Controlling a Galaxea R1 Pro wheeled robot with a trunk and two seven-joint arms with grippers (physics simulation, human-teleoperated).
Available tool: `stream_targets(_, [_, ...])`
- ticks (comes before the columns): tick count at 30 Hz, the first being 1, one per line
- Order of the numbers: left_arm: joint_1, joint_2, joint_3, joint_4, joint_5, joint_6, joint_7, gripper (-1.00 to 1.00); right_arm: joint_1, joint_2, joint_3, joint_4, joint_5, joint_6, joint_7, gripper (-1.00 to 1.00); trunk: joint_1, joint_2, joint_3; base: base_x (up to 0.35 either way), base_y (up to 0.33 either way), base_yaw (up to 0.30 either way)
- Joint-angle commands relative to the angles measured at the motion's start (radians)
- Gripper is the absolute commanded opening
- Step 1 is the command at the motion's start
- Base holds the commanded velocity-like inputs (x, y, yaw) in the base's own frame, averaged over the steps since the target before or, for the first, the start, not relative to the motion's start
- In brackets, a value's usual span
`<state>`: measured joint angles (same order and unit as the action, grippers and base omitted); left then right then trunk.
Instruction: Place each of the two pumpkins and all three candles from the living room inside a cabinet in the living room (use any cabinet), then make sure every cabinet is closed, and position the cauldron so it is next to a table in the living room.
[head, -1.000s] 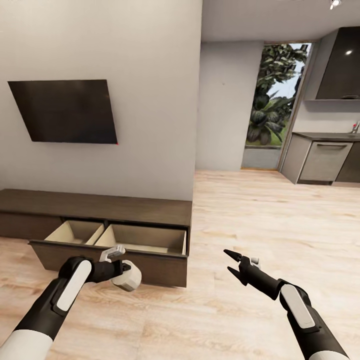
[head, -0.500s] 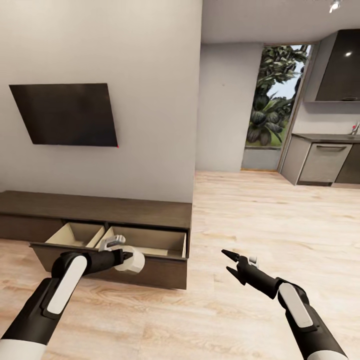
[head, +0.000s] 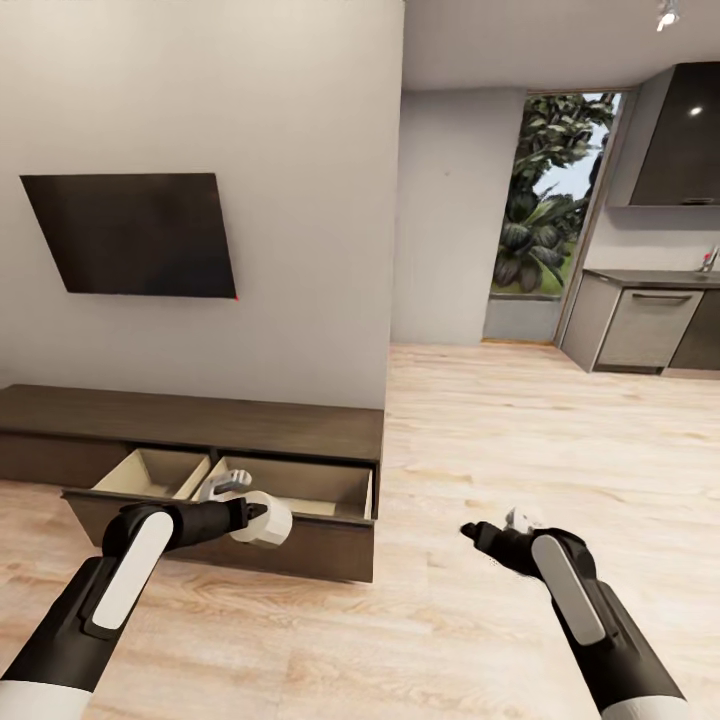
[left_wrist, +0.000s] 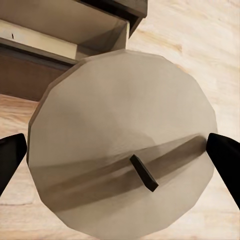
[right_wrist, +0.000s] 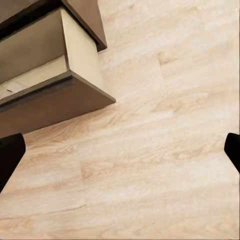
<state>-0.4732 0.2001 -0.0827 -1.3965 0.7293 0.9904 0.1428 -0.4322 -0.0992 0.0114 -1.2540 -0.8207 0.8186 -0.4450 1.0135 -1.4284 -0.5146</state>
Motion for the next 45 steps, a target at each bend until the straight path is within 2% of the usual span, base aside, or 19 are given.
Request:
stream_targets(1, [-0.001,0.001,-0.002,-0.001,0.011,0.002,0.010,-1.00,-0.001,0.000,0.011,-0.021,-0.013,0.000,-0.055,1.00,0.000,-0.001,-0.001,0.000,0.000,0.000])
stream_targets(4, [0.000,0.001,-0.002,0.001,0.011,0.002,0.010,-1.00,-0.001,0.002,0.023,-0.045,-0.017,-0.001,-0.113,1.00,0.000,-0.001,-0.001,0.000,0.000,0.000])
stream_targets(8, [0.006,0.004,-0.001,0.001,0.002,0.001,0.010,-1.00,-0.001,0.007,0.026,-0.052,-0.019,0.000,-0.129,1.00,0.000,-0.001,-0.001,0.062,0.000,0.000])
stream_targets(18, [0.010,0.005,-0.002,0.001,-0.004,0.001,0.011,-1.00,-0.001,0.015,0.027,-0.046,-0.020,-0.002,-0.130,1.00,0.000,-0.001,-0.001,0.310,-0.016,0.000])
stream_targets(38, [0.010,0.004,-0.005,0.008,-0.002,0.001,0.011,-1.00,-0.001,0.015,0.027,-0.039,-0.021,-0.003,-0.127,1.00,0.000,-0.001,-0.001,0.278,-0.182,0.000])
stream_targets(45, [0.010,0.005,-0.005,0.010,-0.001,0.001,0.011,-1.00,-0.001,0.015,0.027,-0.039,-0.021,-0.004,-0.127,1.00,0.000,-0.001,-0.001,0.327,-0.043,0.000])
